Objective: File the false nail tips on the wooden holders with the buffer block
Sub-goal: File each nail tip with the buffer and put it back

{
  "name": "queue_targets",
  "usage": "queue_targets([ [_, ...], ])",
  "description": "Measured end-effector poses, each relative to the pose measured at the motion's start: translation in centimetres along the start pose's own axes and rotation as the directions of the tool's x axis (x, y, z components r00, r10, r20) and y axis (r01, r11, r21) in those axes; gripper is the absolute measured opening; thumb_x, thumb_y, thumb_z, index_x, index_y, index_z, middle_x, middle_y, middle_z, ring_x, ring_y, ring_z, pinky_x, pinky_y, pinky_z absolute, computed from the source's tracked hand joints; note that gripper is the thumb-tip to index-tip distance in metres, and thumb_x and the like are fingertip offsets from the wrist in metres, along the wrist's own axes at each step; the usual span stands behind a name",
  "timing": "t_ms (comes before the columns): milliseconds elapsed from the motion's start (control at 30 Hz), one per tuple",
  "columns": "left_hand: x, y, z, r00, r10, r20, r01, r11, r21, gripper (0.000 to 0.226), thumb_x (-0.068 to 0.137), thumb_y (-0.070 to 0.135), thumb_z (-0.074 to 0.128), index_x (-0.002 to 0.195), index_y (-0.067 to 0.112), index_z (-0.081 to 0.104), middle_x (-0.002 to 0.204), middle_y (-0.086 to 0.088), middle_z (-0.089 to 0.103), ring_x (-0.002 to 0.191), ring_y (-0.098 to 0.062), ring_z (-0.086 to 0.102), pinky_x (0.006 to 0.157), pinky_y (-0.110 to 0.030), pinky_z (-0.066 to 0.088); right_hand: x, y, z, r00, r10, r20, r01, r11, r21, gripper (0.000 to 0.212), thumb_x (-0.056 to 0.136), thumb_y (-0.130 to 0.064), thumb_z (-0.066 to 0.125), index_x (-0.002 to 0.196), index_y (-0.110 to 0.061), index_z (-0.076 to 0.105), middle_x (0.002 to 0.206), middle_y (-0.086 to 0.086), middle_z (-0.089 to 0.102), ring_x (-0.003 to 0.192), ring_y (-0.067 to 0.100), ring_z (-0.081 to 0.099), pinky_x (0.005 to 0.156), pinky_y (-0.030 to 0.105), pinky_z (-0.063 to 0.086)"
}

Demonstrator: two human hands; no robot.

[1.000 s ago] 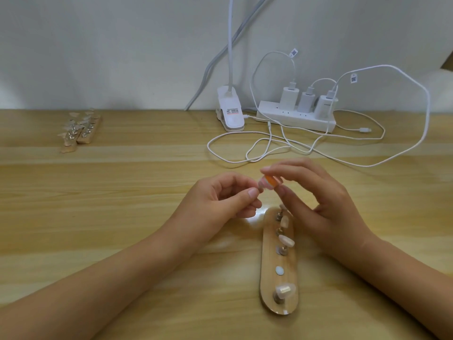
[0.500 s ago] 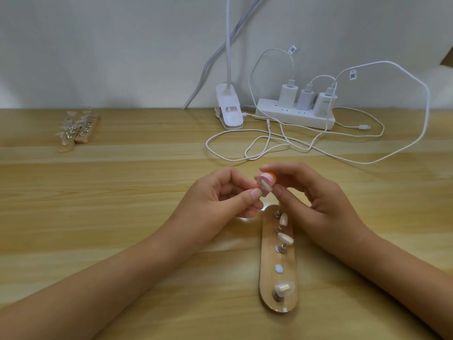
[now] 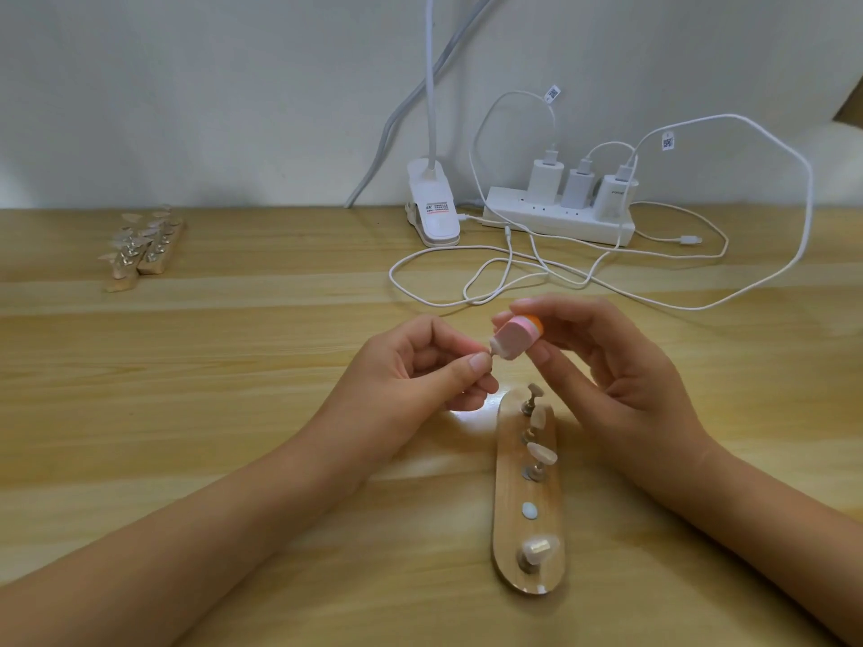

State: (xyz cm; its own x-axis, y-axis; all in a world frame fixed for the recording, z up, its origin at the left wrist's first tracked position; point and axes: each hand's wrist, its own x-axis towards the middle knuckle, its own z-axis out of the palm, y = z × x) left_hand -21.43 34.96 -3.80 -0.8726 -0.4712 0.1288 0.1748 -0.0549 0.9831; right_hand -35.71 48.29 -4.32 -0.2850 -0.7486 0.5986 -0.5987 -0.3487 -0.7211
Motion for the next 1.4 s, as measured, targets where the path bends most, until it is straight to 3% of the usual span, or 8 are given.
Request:
queue_targets([
  [333,-0.05,0.13,0.07,1.000,0.004,0.030,-0.003,1.000,-0.010,0.016,0.076,0.017,0.067,0.088,0.007,0.063,0.076,-0.006,0.073,0.071,-0.011,0.069,0.065,-0.018,0.053,-0.05,0.12,-0.06,0.999,0.023,0.037,-0.022,0.998,-0.053,0.027,0.097,-0.020,0.059,0.123,-0.028,0.058,0.109,-0.011,0.069,0.105,0.012,0.068,0.093,0.024,0.051],
  [600,-0.07,0.27,0.16,0.998,-0.011,0.061,0.011,1.000,-0.005,0.011,0.076,0.015,0.067,0.084,0.009,0.063,0.071,-0.005,0.071,0.064,-0.009,0.067,0.062,-0.017,0.052,-0.05,0.24,-0.10,1.000,-0.020,0.010,0.020,0.998,-0.056,0.028,0.099,-0.021,0.056,0.125,-0.030,0.059,0.116,-0.002,0.068,0.110,0.021,0.066,0.095,0.036,0.053],
  [700,-0.12,0.28,0.16,0.998,-0.009,0.064,0.009,1.000,-0.001,0.012,0.076,0.014,0.066,0.085,0.007,0.062,0.071,-0.004,0.071,0.063,-0.009,0.066,0.061,-0.017,0.051,0.06,0.26,-0.08,0.999,0.003,0.045,0.000,0.998,-0.065,0.027,0.099,-0.022,0.056,0.125,-0.030,0.059,0.112,-0.007,0.067,0.107,0.021,0.066,0.090,0.040,0.054],
  [833,-0.10,0.24,0.08,0.998,-0.016,0.057,0.016,1.000,-0.008,0.012,0.077,0.015,0.067,0.086,0.008,0.063,0.071,-0.005,0.071,0.063,-0.009,0.066,0.062,-0.016,0.051,0.04,0.24,-0.20,0.996,-0.084,0.039,0.088,0.990,-0.109,0.029,0.098,-0.015,0.057,0.126,-0.023,0.060,0.112,-0.008,0.064,0.105,0.024,0.064,0.084,0.035,0.053],
  [933,-0.07,0.21,0.03,0.998,-0.022,0.055,0.022,1.000,0.002,0.010,0.078,0.014,0.066,0.086,0.008,0.063,0.071,-0.005,0.071,0.063,-0.008,0.066,0.062,-0.015,0.051,0.14,0.37,-0.28,0.998,-0.039,0.049,0.044,0.994,-0.097,0.030,0.097,-0.014,0.058,0.125,-0.025,0.060,0.113,-0.008,0.064,0.107,0.023,0.063,0.085,0.040,0.054],
  [1033,-0.03,0.17,0.00,0.999,-0.020,0.051,0.020,1.000,-0.012,0.011,0.077,0.016,0.067,0.085,0.009,0.063,0.072,-0.005,0.072,0.065,-0.010,0.067,0.063,-0.017,0.052,0.00,0.41,-0.27,0.997,-0.066,0.049,0.071,0.993,-0.092,0.028,0.098,-0.016,0.057,0.123,-0.026,0.061,0.114,-0.008,0.064,0.108,0.024,0.064,0.087,0.035,0.053],
  [1133,-0.05,0.18,-0.03,0.999,-0.018,0.046,0.019,1.000,-0.022,0.013,0.076,0.016,0.067,0.086,0.009,0.063,0.072,-0.005,0.072,0.067,-0.010,0.067,0.064,-0.017,0.052,-0.03,0.54,-0.22,0.998,0.020,0.054,-0.017,0.998,-0.068,0.027,0.097,-0.017,0.060,0.121,-0.030,0.061,0.111,-0.010,0.067,0.107,0.019,0.066,0.088,0.039,0.055],
  [1400,-0.02,0.20,0.03,0.999,-0.026,0.039,0.028,0.998,-0.048,0.012,0.076,0.015,0.066,0.084,0.008,0.062,0.070,-0.005,0.071,0.064,-0.009,0.067,0.062,-0.017,0.052,0.04,0.27,-0.35,0.998,-0.045,0.033,0.047,0.996,-0.075,0.024,0.097,-0.020,0.059,0.120,-0.026,0.064,0.113,-0.008,0.066,0.110,0.025,0.064,0.084,0.041,0.056],
])
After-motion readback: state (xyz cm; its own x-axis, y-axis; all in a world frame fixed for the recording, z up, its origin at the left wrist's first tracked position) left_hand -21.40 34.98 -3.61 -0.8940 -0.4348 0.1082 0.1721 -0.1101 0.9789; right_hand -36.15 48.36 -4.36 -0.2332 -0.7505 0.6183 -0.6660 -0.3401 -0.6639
